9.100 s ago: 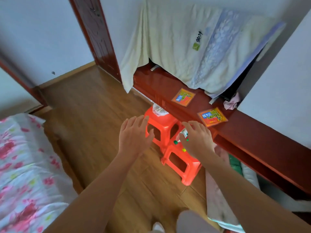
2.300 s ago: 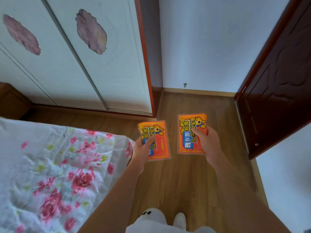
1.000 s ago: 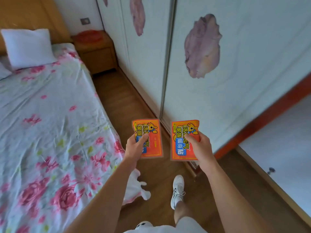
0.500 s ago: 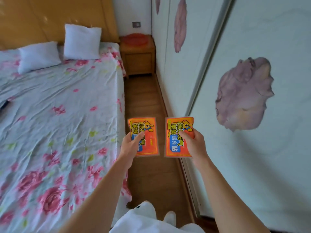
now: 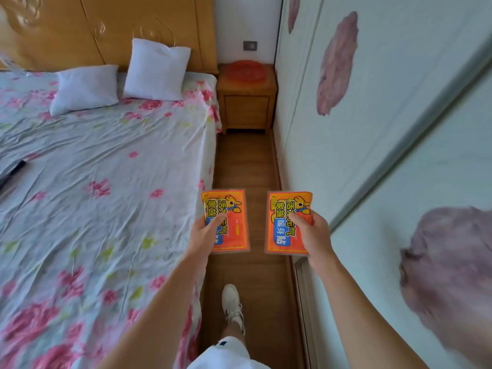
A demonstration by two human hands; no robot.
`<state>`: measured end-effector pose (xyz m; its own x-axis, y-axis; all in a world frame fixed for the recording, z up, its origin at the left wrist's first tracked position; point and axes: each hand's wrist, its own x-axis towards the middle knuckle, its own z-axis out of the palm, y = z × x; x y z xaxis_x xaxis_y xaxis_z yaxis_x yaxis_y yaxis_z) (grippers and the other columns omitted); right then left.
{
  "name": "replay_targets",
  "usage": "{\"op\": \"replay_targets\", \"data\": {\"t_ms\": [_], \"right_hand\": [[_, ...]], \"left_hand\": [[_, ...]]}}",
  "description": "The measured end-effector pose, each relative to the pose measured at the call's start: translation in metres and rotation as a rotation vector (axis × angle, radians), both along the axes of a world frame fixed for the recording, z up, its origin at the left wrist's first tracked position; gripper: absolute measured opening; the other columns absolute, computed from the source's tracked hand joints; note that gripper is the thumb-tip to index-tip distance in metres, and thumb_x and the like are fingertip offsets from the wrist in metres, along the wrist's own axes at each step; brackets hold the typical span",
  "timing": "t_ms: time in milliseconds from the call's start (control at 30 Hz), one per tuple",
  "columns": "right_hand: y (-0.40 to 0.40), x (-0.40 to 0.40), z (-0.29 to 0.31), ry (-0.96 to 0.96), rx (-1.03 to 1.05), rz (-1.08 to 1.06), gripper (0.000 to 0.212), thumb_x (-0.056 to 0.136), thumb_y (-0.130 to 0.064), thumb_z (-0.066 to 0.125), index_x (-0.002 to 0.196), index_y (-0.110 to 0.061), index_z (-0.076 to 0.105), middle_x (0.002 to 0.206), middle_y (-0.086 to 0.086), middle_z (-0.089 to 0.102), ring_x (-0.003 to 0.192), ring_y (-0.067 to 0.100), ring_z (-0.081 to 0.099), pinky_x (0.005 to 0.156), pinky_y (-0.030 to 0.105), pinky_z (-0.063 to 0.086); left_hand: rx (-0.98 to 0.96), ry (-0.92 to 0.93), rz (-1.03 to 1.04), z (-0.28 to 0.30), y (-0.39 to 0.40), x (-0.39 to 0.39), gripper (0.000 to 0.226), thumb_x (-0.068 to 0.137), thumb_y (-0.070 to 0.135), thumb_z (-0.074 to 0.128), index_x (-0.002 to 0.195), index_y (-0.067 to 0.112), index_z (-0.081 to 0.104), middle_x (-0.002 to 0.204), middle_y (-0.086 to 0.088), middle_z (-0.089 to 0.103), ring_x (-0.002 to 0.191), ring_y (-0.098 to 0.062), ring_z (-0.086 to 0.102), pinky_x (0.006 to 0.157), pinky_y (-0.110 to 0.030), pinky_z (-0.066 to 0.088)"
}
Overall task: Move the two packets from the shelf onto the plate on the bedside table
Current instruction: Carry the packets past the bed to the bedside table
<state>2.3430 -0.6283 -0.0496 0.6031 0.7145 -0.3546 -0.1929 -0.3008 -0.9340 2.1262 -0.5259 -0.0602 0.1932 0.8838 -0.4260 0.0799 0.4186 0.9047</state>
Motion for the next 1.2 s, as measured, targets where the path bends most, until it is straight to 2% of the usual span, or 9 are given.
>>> {"op": "replay_targets", "data": {"t_ms": [133, 300, 467, 567, 700, 867, 967, 1067, 1200], "right_hand": [[0.092, 0.026, 0.004, -0.02, -0.008, 0.009, 0.005, 0.087, -0.028, 0.071, 0.091, -0.026, 0.072, 0.085, -0.005, 0.08, 0.08, 0.018, 0.077, 0.07, 0.038, 0.062], [0.186, 0.055, 0.002, -0.002, -0.017, -0.017, 0.011, 0.086, -0.029, 0.072, 0.095, -0.025, 0.071, 0.091, -0.001, 0.08, 0.083, 0.02, 0.077, 0.076, 0.044, 0.062], [0.257, 0.08, -0.002, -0.013, -0.031, -0.008, 0.014, 0.088, -0.031, 0.071, 0.1, -0.025, 0.069, 0.093, -0.003, 0.079, 0.081, 0.016, 0.077, 0.067, 0.035, 0.062], [0.302, 0.096, -0.007, -0.013, -0.038, -0.007, 0.01, 0.088, -0.032, 0.07, 0.097, -0.028, 0.068, 0.09, -0.007, 0.078, 0.079, 0.013, 0.076, 0.057, 0.027, 0.059], [0.37, 0.128, -0.015, -0.029, -0.033, 0.017, 0.007, 0.088, -0.035, 0.07, 0.092, -0.031, 0.066, 0.088, -0.01, 0.077, 0.076, 0.008, 0.075, 0.052, 0.022, 0.057], [0.471, 0.183, -0.016, -0.011, -0.008, 0.073, 0.009, 0.088, -0.036, 0.07, 0.094, -0.03, 0.067, 0.087, -0.008, 0.078, 0.08, 0.012, 0.076, 0.061, 0.03, 0.061], [0.528, 0.217, -0.009, 0.0, 0.014, 0.102, 0.007, 0.088, -0.034, 0.07, 0.094, -0.03, 0.068, 0.085, -0.009, 0.078, 0.08, 0.011, 0.076, 0.059, 0.026, 0.06], [0.575, 0.25, -0.002, -0.008, 0.034, 0.125, 0.006, 0.088, -0.032, 0.07, 0.093, -0.029, 0.068, 0.087, -0.005, 0.078, 0.078, 0.01, 0.076, 0.053, 0.022, 0.058], [0.626, 0.287, 0.0, -0.004, 0.032, 0.116, 0.011, 0.088, -0.034, 0.071, 0.096, -0.028, 0.068, 0.089, -0.005, 0.078, 0.081, 0.013, 0.077, 0.06, 0.029, 0.061]], "left_hand": [[-0.046, -0.021, -0.015, 0.004, 0.084, 0.029, 0.007, 0.088, 0.034, 0.064, 0.09, 0.029, 0.069, 0.076, 0.007, 0.079, 0.073, -0.015, 0.076, 0.069, -0.033, 0.06], [-0.066, -0.036, -0.013, 0.012, 0.18, 0.056, 0.007, 0.09, 0.033, 0.063, 0.093, 0.028, 0.066, 0.073, 0.011, 0.078, 0.071, -0.012, 0.076, 0.061, -0.027, 0.059], [-0.081, 0.001, 0.01, 0.013, 0.255, 0.081, 0.007, 0.09, 0.032, 0.064, 0.089, 0.026, 0.067, 0.069, 0.009, 0.077, 0.068, -0.013, 0.075, 0.064, -0.03, 0.059], [-0.08, 0.023, 0.017, 0.009, 0.296, 0.099, 0.008, 0.09, 0.033, 0.063, 0.089, 0.026, 0.067, 0.069, 0.009, 0.077, 0.068, -0.014, 0.075, 0.058, -0.027, 0.057], [-0.088, 0.032, 0.03, 0.005, 0.358, 0.132, 0.008, 0.09, 0.032, 0.063, 0.087, 0.026, 0.066, 0.068, 0.007, 0.077, 0.067, -0.014, 0.075, 0.064, -0.03, 0.059], [-0.079, 0.042, 0.074, 0.008, 0.444, 0.184, 0.008, 0.091, 0.029, 0.063, 0.092, 0.022, 0.066, 0.069, 0.005, 0.077, 0.065, -0.015, 0.075, 0.063, -0.03, 0.058], [-0.078, 0.035, 0.096, 0.018, 0.494, 0.217, 0.008, 0.092, 0.028, 0.062, 0.093, 0.022, 0.066, 0.067, 0.007, 0.077, 0.064, -0.013, 0.075, 0.058, -0.028, 0.057], [-0.072, 0.025, 0.12, 0.023, 0.54, 0.25, 0.006, 0.092, 0.029, 0.062, 0.091, 0.024, 0.065, 0.066, 0.009, 0.077, 0.062, -0.012, 0.075, 0.06, -0.029, 0.057], [-0.074, 0.01, 0.134, 0.021, 0.59, 0.289, 0.006, 0.091, 0.03, 0.064, 0.092, 0.025, 0.065, 0.066, 0.011, 0.077, 0.062, -0.012, 0.075, 0.056, -0.027, 0.056]]}}
